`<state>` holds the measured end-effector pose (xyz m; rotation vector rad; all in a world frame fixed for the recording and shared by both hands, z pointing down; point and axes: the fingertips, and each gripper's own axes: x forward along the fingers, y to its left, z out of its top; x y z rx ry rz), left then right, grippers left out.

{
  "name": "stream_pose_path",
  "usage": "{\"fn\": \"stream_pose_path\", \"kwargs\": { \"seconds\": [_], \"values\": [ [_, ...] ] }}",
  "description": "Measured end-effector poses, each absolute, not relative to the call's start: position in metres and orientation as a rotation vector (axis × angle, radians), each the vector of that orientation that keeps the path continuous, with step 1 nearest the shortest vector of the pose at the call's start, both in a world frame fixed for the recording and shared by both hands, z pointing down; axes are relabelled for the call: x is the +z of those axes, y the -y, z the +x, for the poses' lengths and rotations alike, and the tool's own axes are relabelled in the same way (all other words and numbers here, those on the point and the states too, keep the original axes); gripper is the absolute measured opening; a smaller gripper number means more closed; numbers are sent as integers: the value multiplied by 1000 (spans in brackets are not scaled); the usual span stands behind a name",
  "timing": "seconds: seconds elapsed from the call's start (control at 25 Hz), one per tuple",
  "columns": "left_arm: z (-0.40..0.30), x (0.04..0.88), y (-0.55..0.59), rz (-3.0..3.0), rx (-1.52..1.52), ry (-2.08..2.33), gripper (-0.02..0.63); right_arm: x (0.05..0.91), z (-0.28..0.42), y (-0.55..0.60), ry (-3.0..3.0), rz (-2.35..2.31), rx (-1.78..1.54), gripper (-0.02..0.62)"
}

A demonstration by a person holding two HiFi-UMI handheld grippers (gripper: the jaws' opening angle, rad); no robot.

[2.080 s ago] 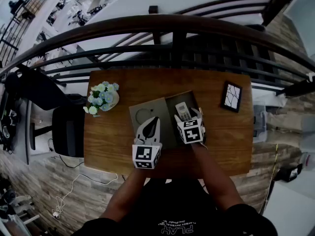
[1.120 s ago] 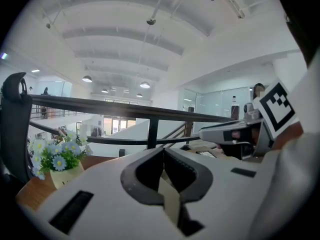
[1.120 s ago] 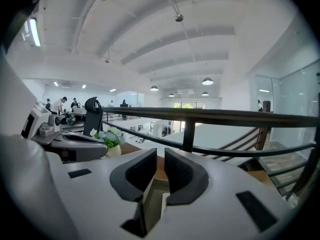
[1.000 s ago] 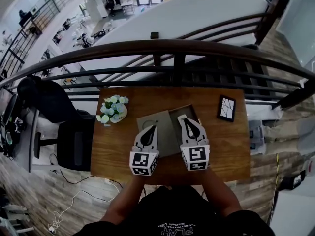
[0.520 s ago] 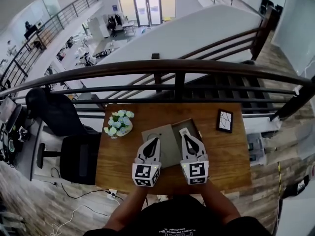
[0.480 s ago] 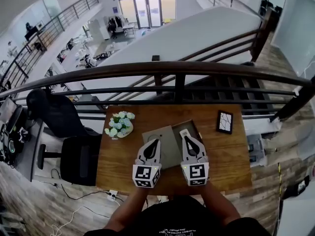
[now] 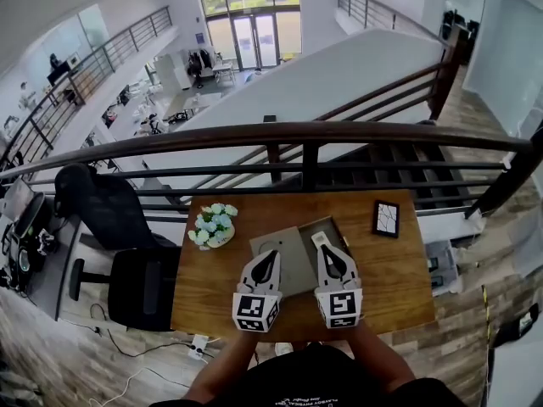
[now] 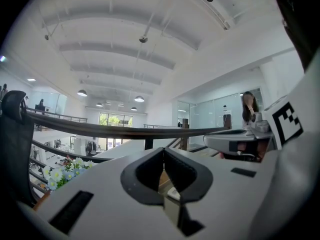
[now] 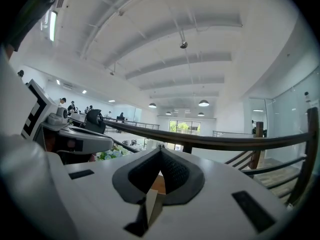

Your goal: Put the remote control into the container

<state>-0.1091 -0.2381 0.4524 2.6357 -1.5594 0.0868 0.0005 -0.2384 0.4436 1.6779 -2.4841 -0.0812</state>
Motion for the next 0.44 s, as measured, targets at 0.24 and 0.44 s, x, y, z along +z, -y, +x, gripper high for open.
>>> {"fn": "stream_pose_path", "kwargs": {
  "seconds": [0.24, 0.44],
  "values": [
    [-105, 448, 232, 2639, 69, 1554, 8, 437, 1, 232, 2494, 1672, -115, 28],
    [-107, 447, 231, 2610, 44, 1557, 8, 436, 0, 230, 2503, 1667, -123, 28]
  ]
}}
